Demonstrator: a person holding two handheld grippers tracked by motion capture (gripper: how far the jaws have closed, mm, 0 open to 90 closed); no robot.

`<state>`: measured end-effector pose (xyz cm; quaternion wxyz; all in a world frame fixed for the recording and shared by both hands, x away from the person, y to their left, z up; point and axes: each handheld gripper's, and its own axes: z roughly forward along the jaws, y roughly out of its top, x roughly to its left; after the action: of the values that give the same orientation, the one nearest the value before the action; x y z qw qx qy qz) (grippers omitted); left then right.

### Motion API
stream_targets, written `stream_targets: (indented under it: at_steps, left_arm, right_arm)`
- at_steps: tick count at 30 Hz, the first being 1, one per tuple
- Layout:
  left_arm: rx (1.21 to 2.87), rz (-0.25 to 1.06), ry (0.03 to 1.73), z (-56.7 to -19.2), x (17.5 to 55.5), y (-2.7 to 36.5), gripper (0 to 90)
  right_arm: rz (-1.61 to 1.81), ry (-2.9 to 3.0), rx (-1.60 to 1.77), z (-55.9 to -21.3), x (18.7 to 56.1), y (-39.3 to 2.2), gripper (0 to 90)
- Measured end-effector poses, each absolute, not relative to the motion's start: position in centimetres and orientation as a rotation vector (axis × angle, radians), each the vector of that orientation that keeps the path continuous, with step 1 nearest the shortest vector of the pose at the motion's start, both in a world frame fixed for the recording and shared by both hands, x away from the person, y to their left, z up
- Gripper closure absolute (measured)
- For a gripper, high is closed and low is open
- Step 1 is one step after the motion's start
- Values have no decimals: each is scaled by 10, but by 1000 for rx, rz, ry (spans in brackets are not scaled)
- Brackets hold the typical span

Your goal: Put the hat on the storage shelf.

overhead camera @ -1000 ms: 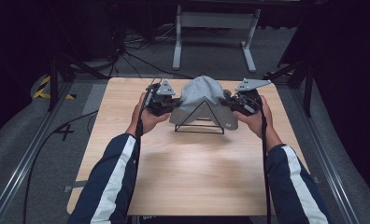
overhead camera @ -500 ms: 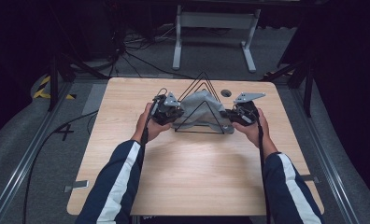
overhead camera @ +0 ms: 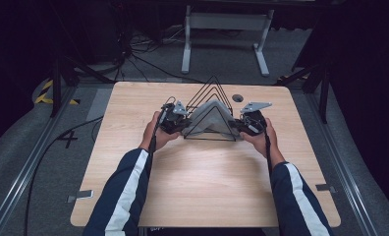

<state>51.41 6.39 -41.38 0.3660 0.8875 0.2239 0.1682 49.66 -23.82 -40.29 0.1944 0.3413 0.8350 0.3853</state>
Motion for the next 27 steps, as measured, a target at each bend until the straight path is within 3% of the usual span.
stream_targets:
  at_steps: [14, 27]
  left_arm:
    - [2358, 462, 544, -413, 513, 59, 871]
    - [2308, 449, 529, -401, 511, 79, 838]
  right_arm:
    - [1014, 2357, 941, -405, 494, -233, 840]
    - [1011, 2370, 915, -393, 489, -237, 816]
